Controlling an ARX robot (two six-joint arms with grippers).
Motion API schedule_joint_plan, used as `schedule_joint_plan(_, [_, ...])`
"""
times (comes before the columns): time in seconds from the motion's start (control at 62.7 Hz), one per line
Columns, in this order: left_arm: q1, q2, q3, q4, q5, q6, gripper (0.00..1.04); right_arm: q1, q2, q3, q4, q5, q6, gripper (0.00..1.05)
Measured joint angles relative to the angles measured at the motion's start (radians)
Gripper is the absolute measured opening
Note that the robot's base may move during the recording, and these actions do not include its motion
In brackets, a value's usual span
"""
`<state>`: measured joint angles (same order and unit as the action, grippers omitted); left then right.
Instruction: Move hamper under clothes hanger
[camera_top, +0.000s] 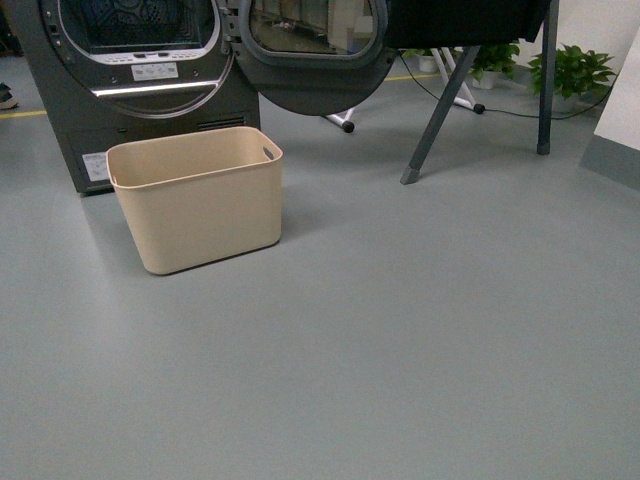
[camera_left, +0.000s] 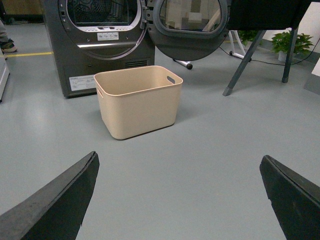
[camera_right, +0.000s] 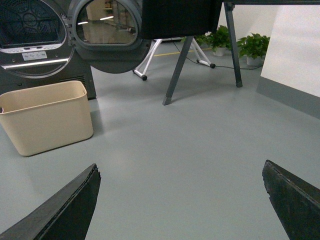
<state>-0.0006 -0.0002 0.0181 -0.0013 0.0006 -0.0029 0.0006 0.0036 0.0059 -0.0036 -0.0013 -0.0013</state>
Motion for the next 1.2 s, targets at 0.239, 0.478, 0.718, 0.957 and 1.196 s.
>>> schedule_joint_plan(0.239, [0.0,0.001,0.0,0.0,0.0,0.0,0.98,0.0,0.0,0.0,0.0,0.0,0.0,0.97])
schedule_joint_plan(0.478, [0.0,0.001,0.0,0.0,0.0,0.0,0.98,0.0,0.0,0.0,0.001,0.0,0.0,0.97])
schedule_joint_plan(0.718, [0.0,0.001,0.0,0.0,0.0,0.0,0.98,0.0,0.0,0.0,0.0,0.0,0.0,0.97])
schedule_joint_plan(0.957, [0.0,0.0,0.0,0.0,0.0,0.0,0.98,0.0,0.0,0.0,0.0,0.0,0.0,0.97])
schedule_joint_plan(1.196, [0.0,0.004,0.0,0.0,0.0,0.0,0.98,0.0,0.0,0.0,0.0,0.001,0.0,0.97])
